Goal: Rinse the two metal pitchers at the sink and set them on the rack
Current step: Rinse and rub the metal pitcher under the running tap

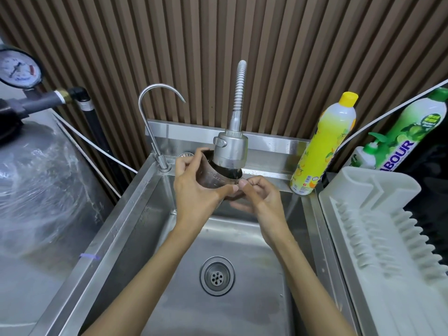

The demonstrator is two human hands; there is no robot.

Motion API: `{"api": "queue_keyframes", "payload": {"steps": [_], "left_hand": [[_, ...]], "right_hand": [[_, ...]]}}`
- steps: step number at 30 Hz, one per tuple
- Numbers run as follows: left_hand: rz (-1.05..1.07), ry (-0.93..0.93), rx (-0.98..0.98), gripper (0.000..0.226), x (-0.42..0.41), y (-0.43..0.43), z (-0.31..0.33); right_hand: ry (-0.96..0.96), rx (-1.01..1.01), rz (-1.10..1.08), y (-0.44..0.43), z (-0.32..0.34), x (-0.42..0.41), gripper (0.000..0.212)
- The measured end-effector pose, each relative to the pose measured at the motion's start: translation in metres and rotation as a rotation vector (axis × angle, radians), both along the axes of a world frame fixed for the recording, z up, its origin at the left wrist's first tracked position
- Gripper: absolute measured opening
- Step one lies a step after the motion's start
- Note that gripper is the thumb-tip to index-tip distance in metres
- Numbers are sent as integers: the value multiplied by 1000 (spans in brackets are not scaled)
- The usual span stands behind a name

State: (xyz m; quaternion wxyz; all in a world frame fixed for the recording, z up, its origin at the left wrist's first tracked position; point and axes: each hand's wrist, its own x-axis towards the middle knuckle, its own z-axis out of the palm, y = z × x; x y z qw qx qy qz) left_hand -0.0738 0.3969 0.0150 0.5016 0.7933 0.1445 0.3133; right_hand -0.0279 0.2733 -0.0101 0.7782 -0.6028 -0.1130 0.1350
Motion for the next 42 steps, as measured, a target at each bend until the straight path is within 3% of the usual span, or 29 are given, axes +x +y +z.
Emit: {"api": "queue_keyframes", "payload": {"steps": [3,7,11,13,19,24,27,32,37,42], "left_hand": [[-5,115,-43,70,-3,3,1],[-68,208,-247,53,-6,1,-6],[-216,206,-493,40,-5,-5,-22],[-267,174,-528,47,-1,-9,-29],[-184,-101,-535,73,10,-24,-27],[-70,-139,-191,82,7,-14,-17],[31,-116,-49,79,1,-11,-13],[116,3,41,75,-6,-6,-9],[26,216,-90,56,-7,-3,-19],[-168,244,-327,47,-5,-9,-30]], "right_hand": [[-8,-109,-28,-5,10,-5,18],[-54,-353,-115,-14,31,-7,26],[-299,-727,-261,-19,46,-8,29],[-390,-822,-289,-21,48,-10,28],[-253,-406,-183,-20,27,3,24],[-20,-6,-43,-7,5,7,21],[80,66,-10,0,1,4,18],[79,-52,-55,-1,8,-7,16],[16,-358,-169,-10,25,-9,27],[-307,-774,-334,-16,41,-10,27]]}}
